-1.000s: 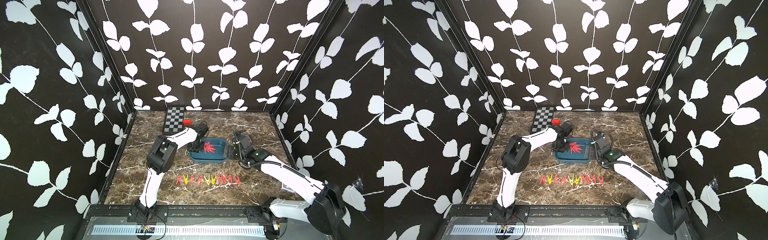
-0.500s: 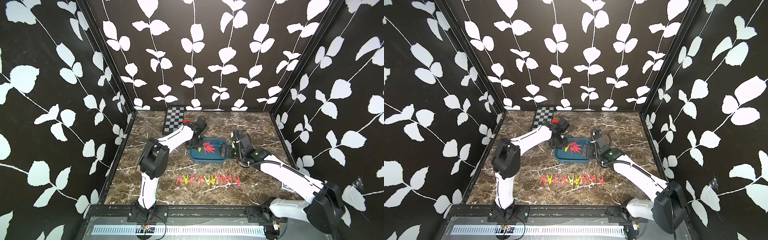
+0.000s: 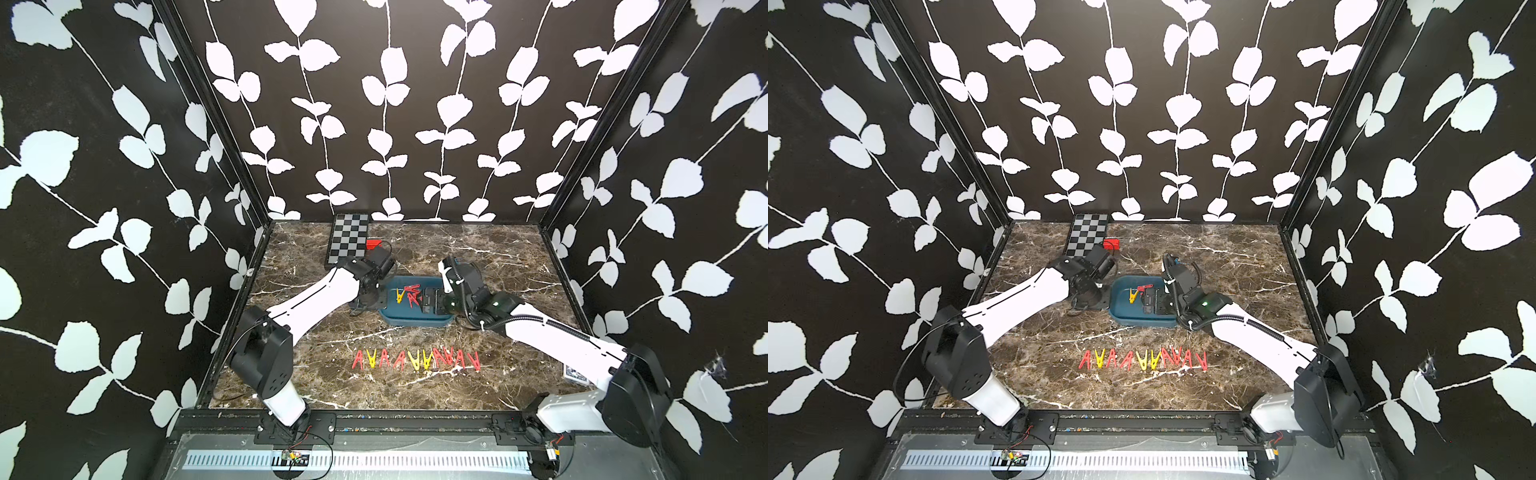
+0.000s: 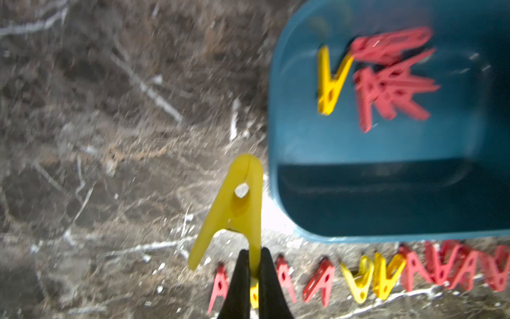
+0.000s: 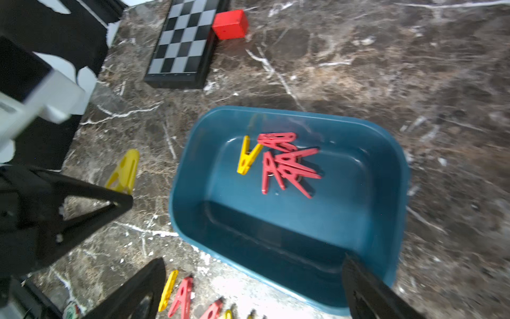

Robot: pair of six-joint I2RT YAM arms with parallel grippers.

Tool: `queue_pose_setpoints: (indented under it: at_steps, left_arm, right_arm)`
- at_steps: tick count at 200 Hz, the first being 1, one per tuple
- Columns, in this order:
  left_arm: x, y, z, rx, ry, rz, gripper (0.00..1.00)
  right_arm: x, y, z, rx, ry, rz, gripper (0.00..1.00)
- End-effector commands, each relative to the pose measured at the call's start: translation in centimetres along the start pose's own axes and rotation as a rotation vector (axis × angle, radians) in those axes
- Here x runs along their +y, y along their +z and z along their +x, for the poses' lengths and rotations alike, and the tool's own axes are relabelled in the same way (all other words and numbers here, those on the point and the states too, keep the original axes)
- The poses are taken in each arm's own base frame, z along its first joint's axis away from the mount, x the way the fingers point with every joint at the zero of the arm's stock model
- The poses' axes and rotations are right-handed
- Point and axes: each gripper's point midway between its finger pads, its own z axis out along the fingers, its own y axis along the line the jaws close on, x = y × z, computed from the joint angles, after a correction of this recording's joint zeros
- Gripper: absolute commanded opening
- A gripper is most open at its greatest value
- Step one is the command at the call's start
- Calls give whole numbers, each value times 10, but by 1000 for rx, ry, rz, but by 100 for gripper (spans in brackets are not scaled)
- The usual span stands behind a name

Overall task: Take the clothespins out of the storage box
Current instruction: Place the clothespin at the center of the board.

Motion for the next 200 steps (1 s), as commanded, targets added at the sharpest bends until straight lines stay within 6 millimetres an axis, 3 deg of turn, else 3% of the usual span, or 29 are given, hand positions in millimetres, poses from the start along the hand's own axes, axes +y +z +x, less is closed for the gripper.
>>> queue_pose_setpoints:
  at_steps: [1,52,94,200]
  left_arm:
    - [18,-6,19,-5,-37,-33,1]
    - [49,18,67,60,-67,-70,1]
    - [64,41,101,130,-67,-96,1]
    - [75,55,144,224,-114,-88,2]
  right_arm:
    - [26,0,-14,-40,-28,-71,99]
    - [46,13,-7,-3,-53,-106,99]
    - [51,18,-3,14,-58,-107,99]
    - [52,15,0,21,-66,-89,99]
